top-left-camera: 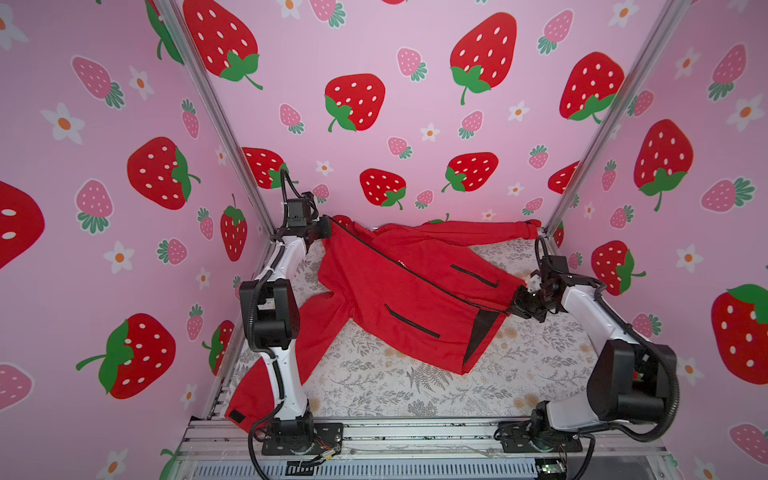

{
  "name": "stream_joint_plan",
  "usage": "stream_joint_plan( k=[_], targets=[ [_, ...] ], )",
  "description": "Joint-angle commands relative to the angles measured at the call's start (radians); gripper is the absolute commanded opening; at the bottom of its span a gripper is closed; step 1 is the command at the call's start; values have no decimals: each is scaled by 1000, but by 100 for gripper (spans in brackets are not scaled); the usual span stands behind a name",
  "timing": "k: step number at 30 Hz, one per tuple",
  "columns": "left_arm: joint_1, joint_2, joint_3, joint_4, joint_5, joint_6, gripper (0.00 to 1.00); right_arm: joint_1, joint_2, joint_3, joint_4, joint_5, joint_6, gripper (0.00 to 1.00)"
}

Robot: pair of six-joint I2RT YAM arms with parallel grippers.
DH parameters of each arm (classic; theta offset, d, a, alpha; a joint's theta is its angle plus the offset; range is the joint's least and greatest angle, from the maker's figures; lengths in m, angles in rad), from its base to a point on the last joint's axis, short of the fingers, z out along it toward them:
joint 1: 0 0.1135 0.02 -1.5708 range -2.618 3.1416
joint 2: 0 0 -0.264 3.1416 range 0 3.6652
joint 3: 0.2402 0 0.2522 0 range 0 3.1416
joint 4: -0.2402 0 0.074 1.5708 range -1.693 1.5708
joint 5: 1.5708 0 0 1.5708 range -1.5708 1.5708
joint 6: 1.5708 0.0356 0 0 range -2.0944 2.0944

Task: Unzip the jacket
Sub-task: Unzip the zipper on the jacket.

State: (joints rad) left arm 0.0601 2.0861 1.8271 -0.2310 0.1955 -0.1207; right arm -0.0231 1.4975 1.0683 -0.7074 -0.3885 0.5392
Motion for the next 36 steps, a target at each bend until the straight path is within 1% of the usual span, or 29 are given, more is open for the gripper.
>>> stream_joint_plan(
  k=[1, 4, 7, 9, 11, 17, 22, 28, 31, 36],
  targets=[
    [7, 13, 20, 64, 91, 54, 0, -52, 29, -26, 123, -152, 76, 0],
    [18, 10, 0, 85, 143, 53, 0, -116, 49, -60, 206, -208, 140, 0],
    [38, 17, 1, 97, 290, 59, 0, -195, 68, -101, 292, -268, 207, 0],
    [46, 16, -2, 99, 345, 71, 0, -232, 78, -118, 318, -283, 231, 0],
    [51, 8, -10, 96, 354, 89, 0, -261, 82, -127, 326, -283, 242, 0],
    [61, 0, -6, 58, 366, 132, 0, -304, 56, -176, 369, -247, 297, 0],
    [79, -4, -14, 45, 364, 128, 0, -337, 42, -214, 440, -245, 364, 0],
    [110, -10, -24, 59, 339, 102, 0, -354, -11, -219, 420, -178, 367, 0],
    [110, 6, 13, 60, 346, 105, 0, -356, -36, -222, 396, -167, 355, 0],
    [102, 56, 81, 95, 385, 52, 0, -356, -75, -233, 337, -134, 310, 0]
  ],
)
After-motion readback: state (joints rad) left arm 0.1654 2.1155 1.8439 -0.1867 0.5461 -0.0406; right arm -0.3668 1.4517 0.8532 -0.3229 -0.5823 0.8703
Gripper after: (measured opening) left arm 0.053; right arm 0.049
